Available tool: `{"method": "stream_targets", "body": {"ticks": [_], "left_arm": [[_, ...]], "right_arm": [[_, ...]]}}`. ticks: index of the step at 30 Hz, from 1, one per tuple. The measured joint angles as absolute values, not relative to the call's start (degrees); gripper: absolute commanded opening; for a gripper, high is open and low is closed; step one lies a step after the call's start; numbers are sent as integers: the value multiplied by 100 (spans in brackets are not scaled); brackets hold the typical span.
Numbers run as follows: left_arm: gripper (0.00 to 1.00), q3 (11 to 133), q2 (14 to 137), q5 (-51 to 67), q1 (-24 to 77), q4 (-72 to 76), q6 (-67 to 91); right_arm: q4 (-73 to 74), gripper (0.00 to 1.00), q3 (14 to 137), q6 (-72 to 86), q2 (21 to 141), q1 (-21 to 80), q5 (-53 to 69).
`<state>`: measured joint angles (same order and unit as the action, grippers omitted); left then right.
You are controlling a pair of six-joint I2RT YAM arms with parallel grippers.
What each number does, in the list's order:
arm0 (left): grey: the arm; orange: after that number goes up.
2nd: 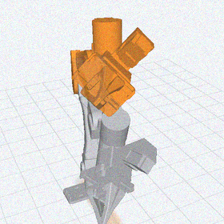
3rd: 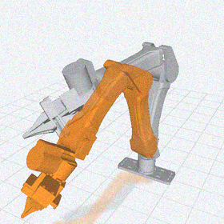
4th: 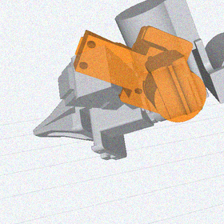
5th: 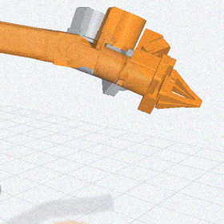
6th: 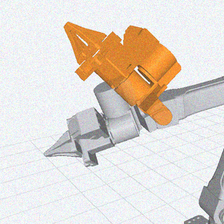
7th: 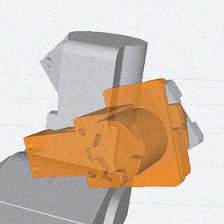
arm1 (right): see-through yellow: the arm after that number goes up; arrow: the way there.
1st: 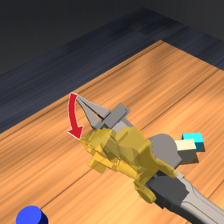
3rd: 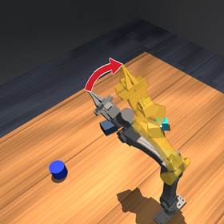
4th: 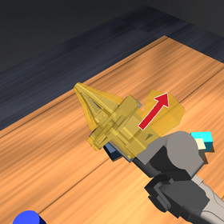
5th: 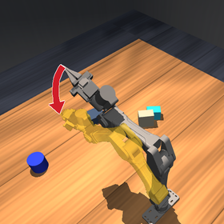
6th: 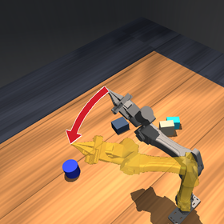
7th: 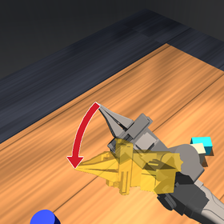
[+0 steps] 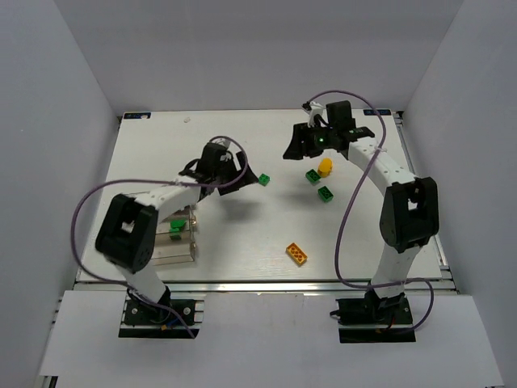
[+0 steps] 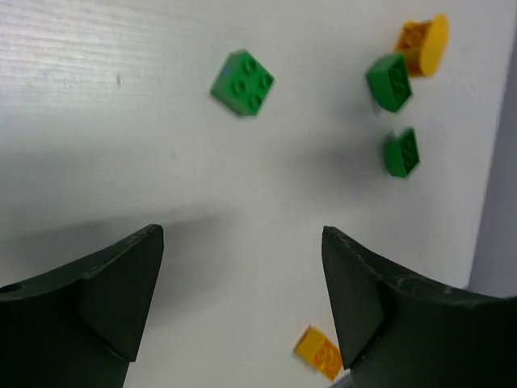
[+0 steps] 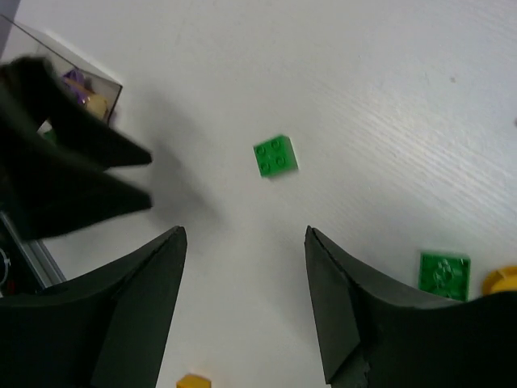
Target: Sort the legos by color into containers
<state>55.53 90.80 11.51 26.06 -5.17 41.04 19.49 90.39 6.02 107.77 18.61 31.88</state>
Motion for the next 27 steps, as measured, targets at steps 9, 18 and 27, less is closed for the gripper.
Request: {"method": "stream_targets", "body": {"ticks": [9,18,27], "left_arm": [[89,9347,12173,71,2971,-2593,4547],[82,11459,13469,-858,3472,-4383,4390],[37,11824,13738,-1446,3798,-5122,4147]], "right_arm": [[2143,66,8114,414,9946,1210,3286],[2108,65,7848,499,9732,897,3378],[2102,64,7780,565,9732,718,3479]]}}
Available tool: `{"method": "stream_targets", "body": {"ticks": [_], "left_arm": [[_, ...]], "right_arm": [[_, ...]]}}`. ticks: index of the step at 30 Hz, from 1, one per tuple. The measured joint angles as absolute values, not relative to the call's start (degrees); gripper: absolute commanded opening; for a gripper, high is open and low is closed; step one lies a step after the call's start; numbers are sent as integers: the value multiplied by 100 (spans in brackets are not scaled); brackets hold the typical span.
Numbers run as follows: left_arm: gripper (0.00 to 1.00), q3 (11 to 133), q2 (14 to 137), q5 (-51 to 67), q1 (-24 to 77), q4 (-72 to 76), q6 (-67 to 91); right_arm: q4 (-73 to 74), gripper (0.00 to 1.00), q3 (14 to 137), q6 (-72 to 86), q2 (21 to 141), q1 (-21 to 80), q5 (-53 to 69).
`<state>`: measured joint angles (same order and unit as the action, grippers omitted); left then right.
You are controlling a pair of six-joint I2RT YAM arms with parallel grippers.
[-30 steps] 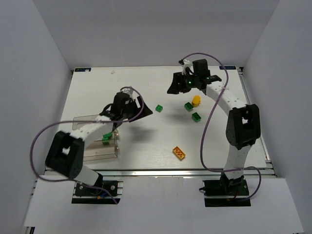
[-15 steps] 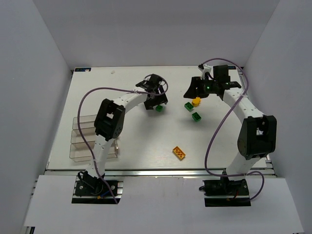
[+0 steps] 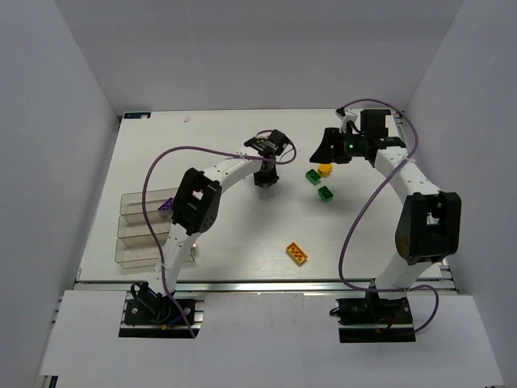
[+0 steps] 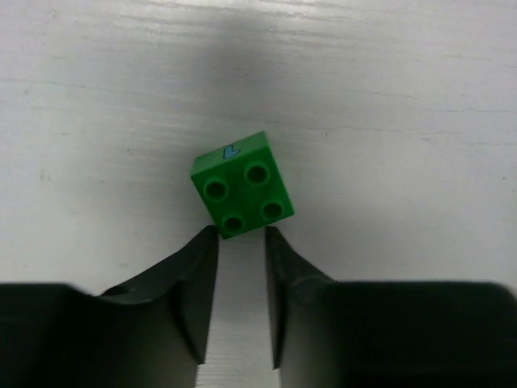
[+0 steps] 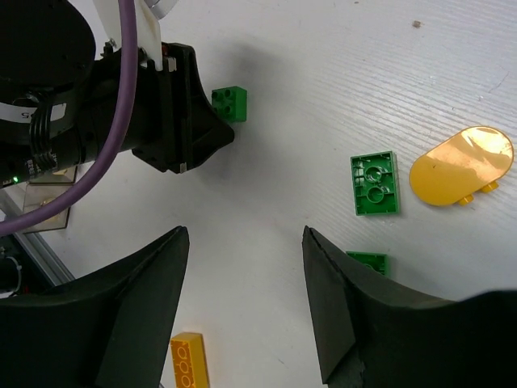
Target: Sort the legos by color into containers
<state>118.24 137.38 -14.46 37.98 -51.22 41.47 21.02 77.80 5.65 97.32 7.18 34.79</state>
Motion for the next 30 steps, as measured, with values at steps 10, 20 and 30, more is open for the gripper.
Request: {"method": "stream_targets", "body": {"ticks": [10,20,30], "left_arm": [[40,11725,13699,-1879,3835,-5137,3997],[84,11413,13482,-1951,3830,-5013,3837],[75,12250,14003,-1911,3830,-5000,3896]], "right_arm": [[2069,62,7319,523,9454,687,3601],[2038,62,7133,408,9268,687,3662],[1957,62,7133,401,9266,687,3660]]}}
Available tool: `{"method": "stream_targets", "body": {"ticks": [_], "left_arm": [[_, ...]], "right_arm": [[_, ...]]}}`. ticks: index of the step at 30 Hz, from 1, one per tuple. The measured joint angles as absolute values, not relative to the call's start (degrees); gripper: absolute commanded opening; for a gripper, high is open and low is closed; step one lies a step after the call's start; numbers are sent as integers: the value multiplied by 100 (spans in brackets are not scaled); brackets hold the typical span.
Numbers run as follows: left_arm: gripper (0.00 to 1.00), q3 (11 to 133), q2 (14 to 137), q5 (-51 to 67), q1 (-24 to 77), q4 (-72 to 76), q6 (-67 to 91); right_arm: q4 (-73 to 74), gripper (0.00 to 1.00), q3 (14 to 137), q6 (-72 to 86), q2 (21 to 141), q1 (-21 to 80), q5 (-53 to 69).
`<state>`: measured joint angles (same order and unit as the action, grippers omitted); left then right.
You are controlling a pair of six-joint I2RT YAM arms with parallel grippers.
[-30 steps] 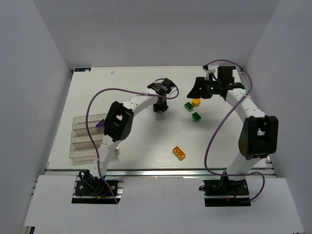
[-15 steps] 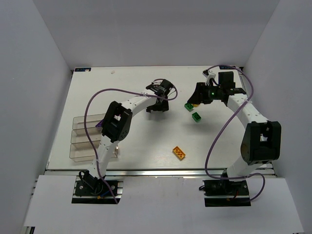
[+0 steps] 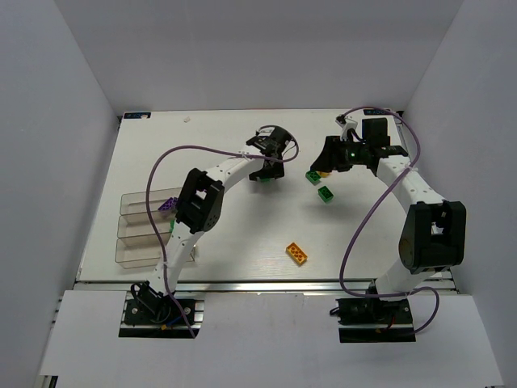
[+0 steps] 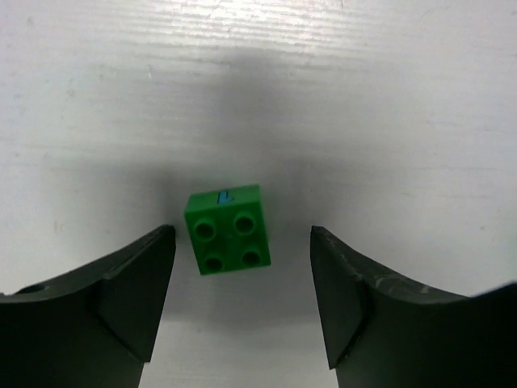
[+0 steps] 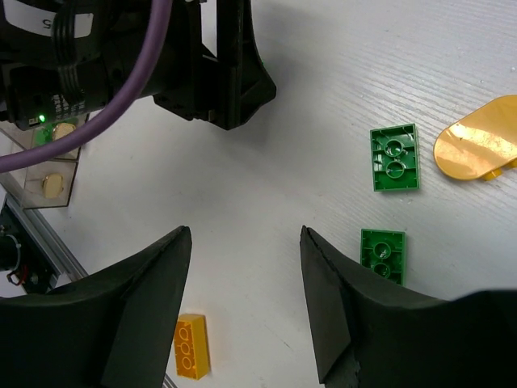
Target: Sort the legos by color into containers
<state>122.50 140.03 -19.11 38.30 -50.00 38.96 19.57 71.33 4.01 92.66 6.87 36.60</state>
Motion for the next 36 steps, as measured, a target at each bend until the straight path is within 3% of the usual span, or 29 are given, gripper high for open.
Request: {"method": "stream_targets", "body": {"ticks": [3,4,7,8,11,12,14,17,22,28,34,36], "left_arm": [[58,12433,14134,-1949,3820,-5015,3924],[45,12436,14134,-1949,3815,-5017,3944],[26,12433,14134,-1953,3804,-5026,3975],[14,12422,14132,-1973,3804,-5013,3992],[3,12186,14007,-2021,3804,-4877,3997],[0,12046,13913,-2023,3804,-4838,3992],[0,11500,13583,-2018,3804,-4674,3970],[0,10073,12529,-1981,3793,-4320,3933],[0,8383,10178,-2128,3715,-4125,4005],[0,7253,7784,-2718,3538,-4261,4595],[0,6097,7074,-3288,3256,-5168,5238],[0,5789,7105,-3391,3127,-5369,5297]], "right_arm": [[1955,62,7129,401,9262,685,3660],[1951,62,7116,403,9255,685,3660],[1953,62,7059,395,9223,685,3660],[1953,60,7043,384,9218,685,3662],[1959,53,7035,276,9216,687,3669],[1966,45,7035,193,9207,687,3675],[2005,33,7030,-23,9183,692,3682],[2080,33,6978,-421,9122,722,3614],[2296,55,6746,-961,9111,768,3378],[2471,58,6576,-1271,9111,849,3199],[2606,72,6580,-1450,9118,926,2982],[2639,82,6580,-1500,9120,941,2834]]}}
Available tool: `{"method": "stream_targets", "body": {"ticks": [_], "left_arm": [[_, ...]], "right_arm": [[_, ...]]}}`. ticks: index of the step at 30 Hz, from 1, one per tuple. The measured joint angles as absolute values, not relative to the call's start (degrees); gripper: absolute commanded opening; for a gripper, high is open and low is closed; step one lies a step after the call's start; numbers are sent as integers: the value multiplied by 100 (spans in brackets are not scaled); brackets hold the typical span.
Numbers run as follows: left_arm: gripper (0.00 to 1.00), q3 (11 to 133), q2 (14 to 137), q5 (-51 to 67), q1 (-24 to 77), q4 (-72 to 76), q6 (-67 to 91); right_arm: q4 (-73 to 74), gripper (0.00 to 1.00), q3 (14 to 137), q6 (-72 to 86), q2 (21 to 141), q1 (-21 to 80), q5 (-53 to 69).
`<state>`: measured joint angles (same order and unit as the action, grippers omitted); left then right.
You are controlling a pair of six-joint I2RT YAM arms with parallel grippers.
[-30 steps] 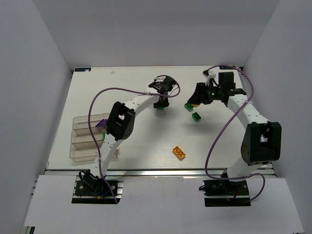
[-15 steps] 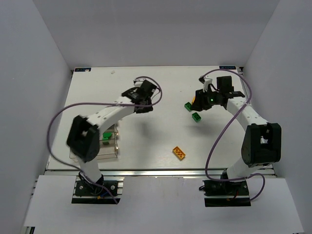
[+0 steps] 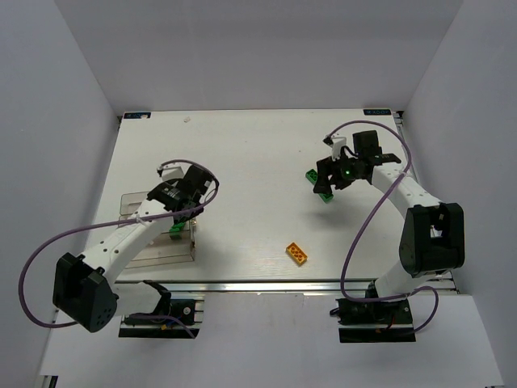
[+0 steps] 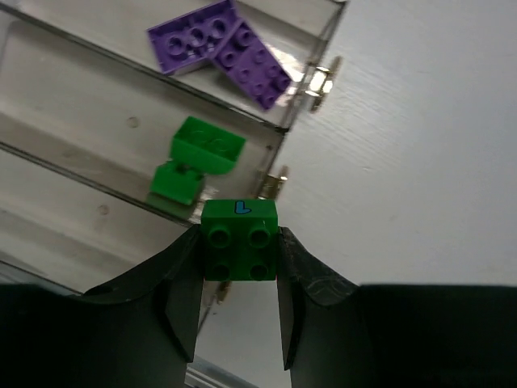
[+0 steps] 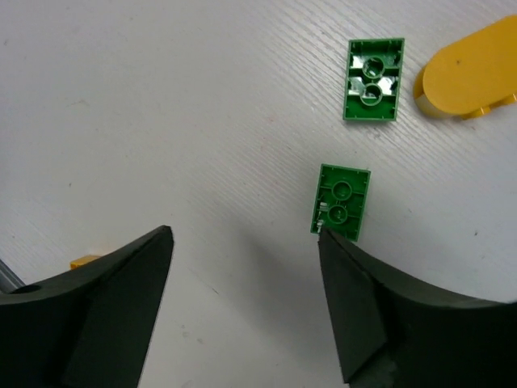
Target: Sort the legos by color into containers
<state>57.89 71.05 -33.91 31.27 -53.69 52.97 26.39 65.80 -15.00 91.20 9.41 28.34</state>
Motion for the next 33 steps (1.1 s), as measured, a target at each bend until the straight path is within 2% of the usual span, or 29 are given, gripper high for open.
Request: {"method": "stream_targets", "body": {"ticks": [8,12,13,15,16,20,23,29,33], "left_arm": [[0,5347,7417,-3699,2539,-5384,5234],[22,5113,7725,-3712,2263,-5199,5175],[32,5089,7789,-3710,2215,-5177,5166],[44,5054,7874,-3701,2132,-5092,5146],[56,5050,7878,-3697,2106,-5061,5137],[73,5050,7839,-3662,2062,-4932,5065],[78,5052,7736,-3621,2062,-4901,5050],[79,5074,7192,-3454,2062,-4934,5037],[76,5070,6547,-3026,2051,-4786,4823]], "right_arm": [[2661,88,6580,-1562,9120,945,2191],[2674,89,6580,-1564,9120,945,2003],[2681,89,6580,-1566,9120,945,1957],[2694,89,6580,-1570,9120,945,1861],[2694,89,6580,-1577,9120,945,1793],[2692,89,6580,-1695,9150,947,1500],[2648,89,6580,-1820,9343,958,1313],[2534,89,6580,-2008,10029,1120,1100],[2486,82,6580,-2025,10344,1291,1011]]}}
